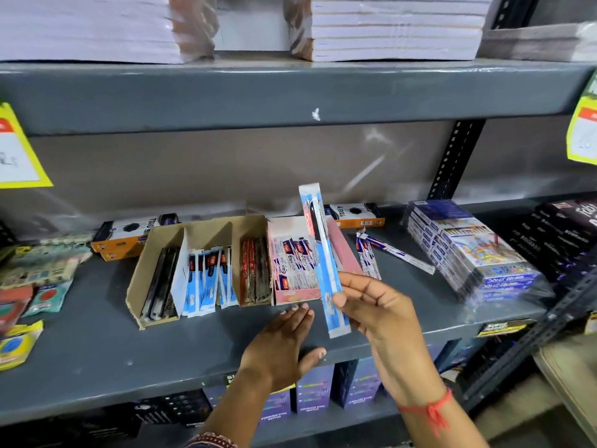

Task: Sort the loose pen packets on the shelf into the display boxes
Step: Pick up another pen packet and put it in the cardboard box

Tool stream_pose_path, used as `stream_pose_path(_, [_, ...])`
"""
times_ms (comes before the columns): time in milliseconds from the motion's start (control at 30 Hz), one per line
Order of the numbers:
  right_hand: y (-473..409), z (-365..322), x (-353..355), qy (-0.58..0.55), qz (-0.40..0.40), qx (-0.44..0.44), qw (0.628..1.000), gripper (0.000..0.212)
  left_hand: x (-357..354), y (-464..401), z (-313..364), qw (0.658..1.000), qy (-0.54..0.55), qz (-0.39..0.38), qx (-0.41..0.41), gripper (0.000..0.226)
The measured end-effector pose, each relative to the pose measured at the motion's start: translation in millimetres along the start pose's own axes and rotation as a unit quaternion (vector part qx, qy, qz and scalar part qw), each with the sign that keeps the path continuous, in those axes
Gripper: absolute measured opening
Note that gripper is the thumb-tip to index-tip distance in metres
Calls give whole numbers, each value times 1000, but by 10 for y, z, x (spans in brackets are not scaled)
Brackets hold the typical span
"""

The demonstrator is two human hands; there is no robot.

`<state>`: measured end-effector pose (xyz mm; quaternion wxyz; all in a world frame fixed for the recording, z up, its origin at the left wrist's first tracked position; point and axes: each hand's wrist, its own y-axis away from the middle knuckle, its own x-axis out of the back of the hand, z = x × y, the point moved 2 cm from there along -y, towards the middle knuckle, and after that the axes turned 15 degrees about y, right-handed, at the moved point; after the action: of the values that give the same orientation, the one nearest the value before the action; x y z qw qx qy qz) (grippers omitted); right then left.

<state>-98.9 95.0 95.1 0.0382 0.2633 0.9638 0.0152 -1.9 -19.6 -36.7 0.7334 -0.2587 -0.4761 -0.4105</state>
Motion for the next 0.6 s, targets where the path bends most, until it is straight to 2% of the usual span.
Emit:
stream_pose_path(200, [122, -131, -96, -9, -15, 34, 999, 31, 29, 28, 17, 996, 50, 64, -43, 63])
stream_pose_path(600, [104, -129, -78, -8, -27, 37, 999, 27, 68, 45, 65, 998, 30, 57, -24, 64])
